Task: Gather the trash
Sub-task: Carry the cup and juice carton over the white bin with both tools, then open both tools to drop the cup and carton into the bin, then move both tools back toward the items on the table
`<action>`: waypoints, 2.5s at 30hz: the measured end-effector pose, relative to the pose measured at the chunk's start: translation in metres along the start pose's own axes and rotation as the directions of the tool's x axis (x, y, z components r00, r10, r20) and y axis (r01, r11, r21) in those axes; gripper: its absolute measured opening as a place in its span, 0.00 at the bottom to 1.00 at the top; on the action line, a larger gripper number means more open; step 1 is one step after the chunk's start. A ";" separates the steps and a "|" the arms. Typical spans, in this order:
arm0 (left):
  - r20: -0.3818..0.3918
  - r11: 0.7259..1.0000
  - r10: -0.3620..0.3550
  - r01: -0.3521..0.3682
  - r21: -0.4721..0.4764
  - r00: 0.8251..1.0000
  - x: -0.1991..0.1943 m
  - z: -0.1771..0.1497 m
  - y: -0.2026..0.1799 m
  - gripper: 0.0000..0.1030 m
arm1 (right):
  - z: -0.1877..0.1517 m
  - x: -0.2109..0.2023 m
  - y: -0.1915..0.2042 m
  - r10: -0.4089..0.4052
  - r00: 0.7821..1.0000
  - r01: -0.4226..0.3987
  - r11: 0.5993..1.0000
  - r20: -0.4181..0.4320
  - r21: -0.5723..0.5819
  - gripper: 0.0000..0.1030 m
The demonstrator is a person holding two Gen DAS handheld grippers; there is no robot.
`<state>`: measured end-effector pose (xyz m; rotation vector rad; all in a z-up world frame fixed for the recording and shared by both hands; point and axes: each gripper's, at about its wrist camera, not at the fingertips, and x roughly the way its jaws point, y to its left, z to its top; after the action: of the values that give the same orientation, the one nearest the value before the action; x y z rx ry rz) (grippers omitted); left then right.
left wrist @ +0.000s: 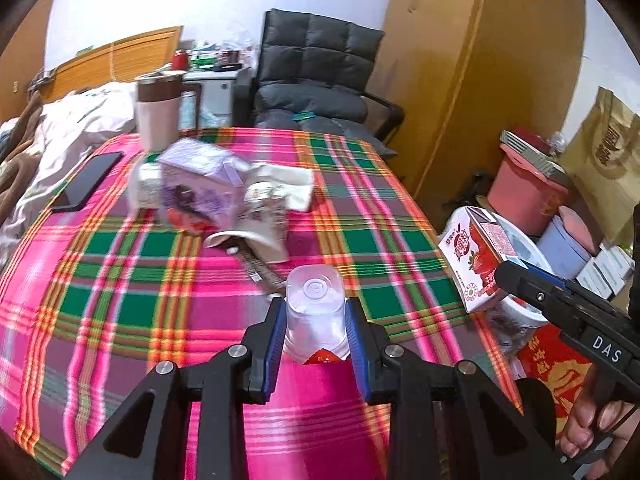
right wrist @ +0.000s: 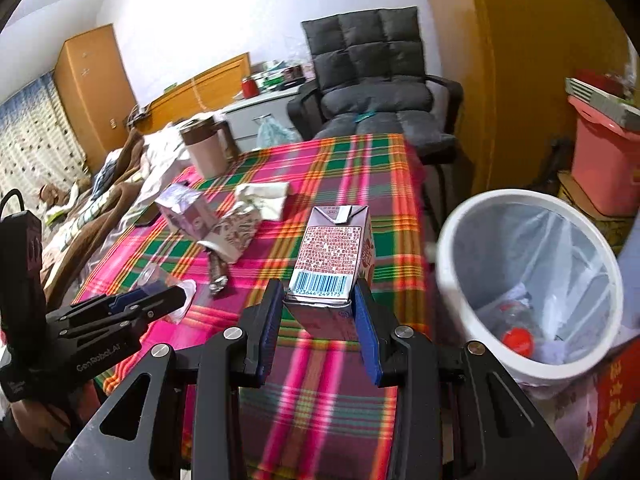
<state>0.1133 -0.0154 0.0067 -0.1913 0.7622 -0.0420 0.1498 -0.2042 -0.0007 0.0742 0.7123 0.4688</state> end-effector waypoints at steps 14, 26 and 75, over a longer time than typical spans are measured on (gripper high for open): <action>-0.029 0.973 -0.181 0.183 0.138 0.983 0.034 0.027 -0.094 0.29 | -0.011 -0.038 -0.078 -0.160 0.986 0.151 0.975 0.043 0.160 0.36; -0.094 0.924 -0.306 0.319 0.209 0.947 0.072 0.038 -0.163 0.29 | -0.023 -0.048 -0.116 -0.215 0.976 0.205 0.952 0.020 0.228 0.37; -0.090 0.929 -0.326 0.336 0.153 0.941 0.061 0.027 -0.133 0.48 | -0.015 -0.047 -0.102 -0.150 0.989 0.148 0.973 0.000 0.180 0.48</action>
<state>0.1804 -0.1480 0.0089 -0.1587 0.7785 -0.4341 0.1485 -0.3176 -0.0061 0.1917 0.7399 0.2594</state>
